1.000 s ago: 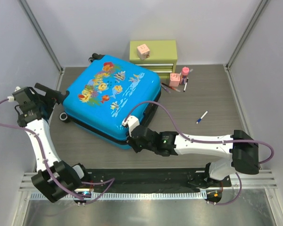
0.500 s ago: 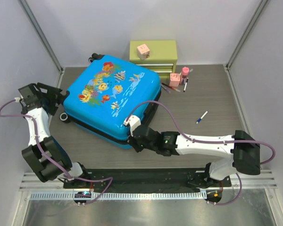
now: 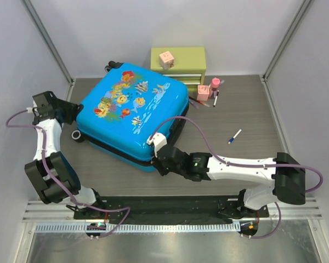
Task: Pack the luggage
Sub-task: Zip the luggage at the center of the board.
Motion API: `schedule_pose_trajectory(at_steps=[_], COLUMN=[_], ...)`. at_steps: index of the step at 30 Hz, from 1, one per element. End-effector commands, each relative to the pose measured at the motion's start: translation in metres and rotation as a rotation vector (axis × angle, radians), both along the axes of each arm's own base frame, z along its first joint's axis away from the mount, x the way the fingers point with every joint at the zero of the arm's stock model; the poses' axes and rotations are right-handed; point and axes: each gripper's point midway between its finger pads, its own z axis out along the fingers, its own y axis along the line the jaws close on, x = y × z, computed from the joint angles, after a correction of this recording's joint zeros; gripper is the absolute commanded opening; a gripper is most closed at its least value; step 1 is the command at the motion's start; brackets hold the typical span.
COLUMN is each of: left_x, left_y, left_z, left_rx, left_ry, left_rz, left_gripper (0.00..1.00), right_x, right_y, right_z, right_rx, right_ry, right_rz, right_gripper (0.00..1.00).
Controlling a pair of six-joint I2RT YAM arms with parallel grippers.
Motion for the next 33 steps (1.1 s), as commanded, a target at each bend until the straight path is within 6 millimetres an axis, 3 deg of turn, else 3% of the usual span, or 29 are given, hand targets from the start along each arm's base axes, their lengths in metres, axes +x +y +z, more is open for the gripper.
schedule_pose_trajectory(at_steps=[1,7,23,33], left_x=[0.007,-0.006,-0.012,-0.019], left_y=[-0.01,-0.013,-0.02,-0.021], left_z=[0.018,0.032,0.068,0.068], left_rx=[-0.005,-0.036,-0.144,-0.142], left_ry=[-0.05,-0.078,-0.178,-0.178], left_rz=[0.004,0.063,0.145,0.191], left_gripper=[0.0,0.0,0.0,0.0], right_x=[0.026,0.022,0.017,0.004], right_y=[0.009,0.003,-0.013,-0.001], right_z=[0.107,0.118,0.106,0.123], right_rx=[0.315,0.342,0.256,0.27], right_ry=[-0.147,-0.162,-0.194,-0.189], right_rz=[-0.107,-0.123,-0.152,-0.112], right_gripper=[0.01,0.01,0.01,0.01])
